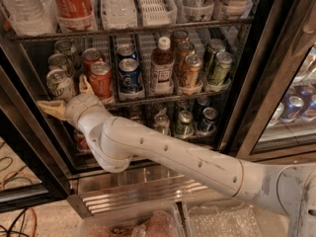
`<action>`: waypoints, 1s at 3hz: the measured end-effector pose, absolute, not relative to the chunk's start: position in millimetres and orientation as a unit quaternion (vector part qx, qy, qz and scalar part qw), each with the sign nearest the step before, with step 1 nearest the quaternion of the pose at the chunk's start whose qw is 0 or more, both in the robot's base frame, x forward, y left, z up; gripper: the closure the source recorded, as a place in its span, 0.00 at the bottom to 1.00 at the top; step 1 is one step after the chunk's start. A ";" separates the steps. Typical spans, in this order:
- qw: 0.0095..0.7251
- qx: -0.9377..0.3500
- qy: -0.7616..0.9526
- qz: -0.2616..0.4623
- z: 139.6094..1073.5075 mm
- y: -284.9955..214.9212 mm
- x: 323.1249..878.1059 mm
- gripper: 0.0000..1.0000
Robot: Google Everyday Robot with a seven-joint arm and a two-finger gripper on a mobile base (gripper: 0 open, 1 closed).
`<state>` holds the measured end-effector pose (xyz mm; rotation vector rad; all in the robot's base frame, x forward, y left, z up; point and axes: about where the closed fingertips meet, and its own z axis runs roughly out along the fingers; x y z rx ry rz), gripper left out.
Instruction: Pick 7up can from middle shelf of fridge
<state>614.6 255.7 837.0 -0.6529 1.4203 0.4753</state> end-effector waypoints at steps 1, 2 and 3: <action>0.684 -0.292 0.634 0.212 836.4 255.9 614.6 0.42; 0.683 -0.293 0.634 0.212 835.8 256.4 614.6 0.65; 0.681 -0.298 0.634 0.213 834.4 258.6 613.9 0.88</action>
Offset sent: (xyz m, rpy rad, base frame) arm 0.0003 0.0019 -0.0055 -0.0131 0.0065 0.0104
